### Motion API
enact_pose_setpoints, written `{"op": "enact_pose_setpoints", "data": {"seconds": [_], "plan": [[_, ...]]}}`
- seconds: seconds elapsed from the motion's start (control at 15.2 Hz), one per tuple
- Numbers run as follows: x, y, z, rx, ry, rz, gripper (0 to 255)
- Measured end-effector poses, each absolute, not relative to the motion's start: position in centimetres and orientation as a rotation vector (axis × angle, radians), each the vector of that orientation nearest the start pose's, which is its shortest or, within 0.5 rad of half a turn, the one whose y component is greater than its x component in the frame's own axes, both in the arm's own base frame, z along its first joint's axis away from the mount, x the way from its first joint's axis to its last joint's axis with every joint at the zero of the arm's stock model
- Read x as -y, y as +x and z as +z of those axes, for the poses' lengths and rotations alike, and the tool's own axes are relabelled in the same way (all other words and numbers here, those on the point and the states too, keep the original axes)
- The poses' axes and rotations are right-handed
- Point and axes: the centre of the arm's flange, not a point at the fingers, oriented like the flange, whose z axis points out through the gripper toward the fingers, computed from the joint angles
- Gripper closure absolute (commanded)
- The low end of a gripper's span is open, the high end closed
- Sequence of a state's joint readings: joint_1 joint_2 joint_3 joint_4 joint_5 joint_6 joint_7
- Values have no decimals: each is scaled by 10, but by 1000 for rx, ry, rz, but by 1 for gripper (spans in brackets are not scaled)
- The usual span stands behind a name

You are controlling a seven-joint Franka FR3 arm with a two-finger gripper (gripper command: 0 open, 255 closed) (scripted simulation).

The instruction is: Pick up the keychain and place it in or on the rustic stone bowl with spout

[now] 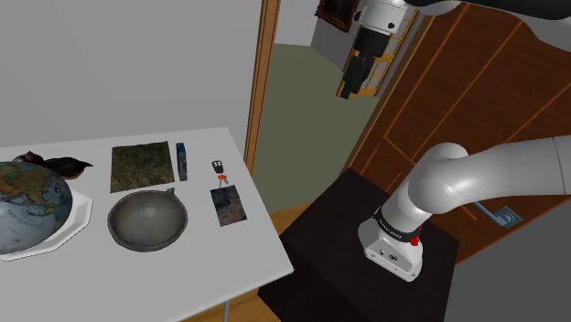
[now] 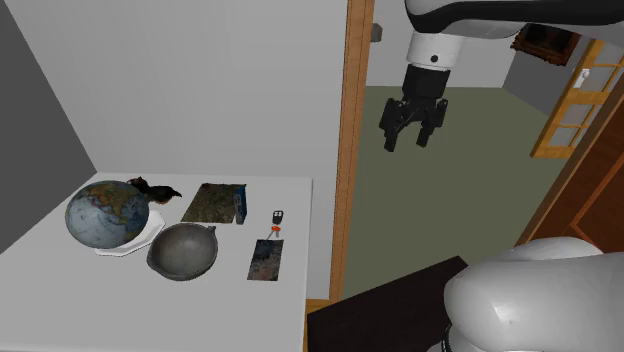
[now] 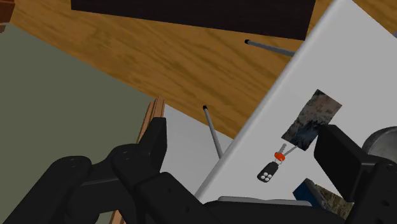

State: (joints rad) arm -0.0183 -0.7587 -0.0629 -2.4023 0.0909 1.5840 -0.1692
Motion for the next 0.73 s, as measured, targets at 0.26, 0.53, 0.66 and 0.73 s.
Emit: {"op": "enact_pose_setpoints", "data": {"seconds": [0.26,0.53,0.66,0.73], "plan": [[2,322,544,126,-3006,64,0],[-32,345,510,71,-3024,54,0],[-48,357,494,43,-3032,49,0],[-58,363,484,29,-3037,47,0]]}}
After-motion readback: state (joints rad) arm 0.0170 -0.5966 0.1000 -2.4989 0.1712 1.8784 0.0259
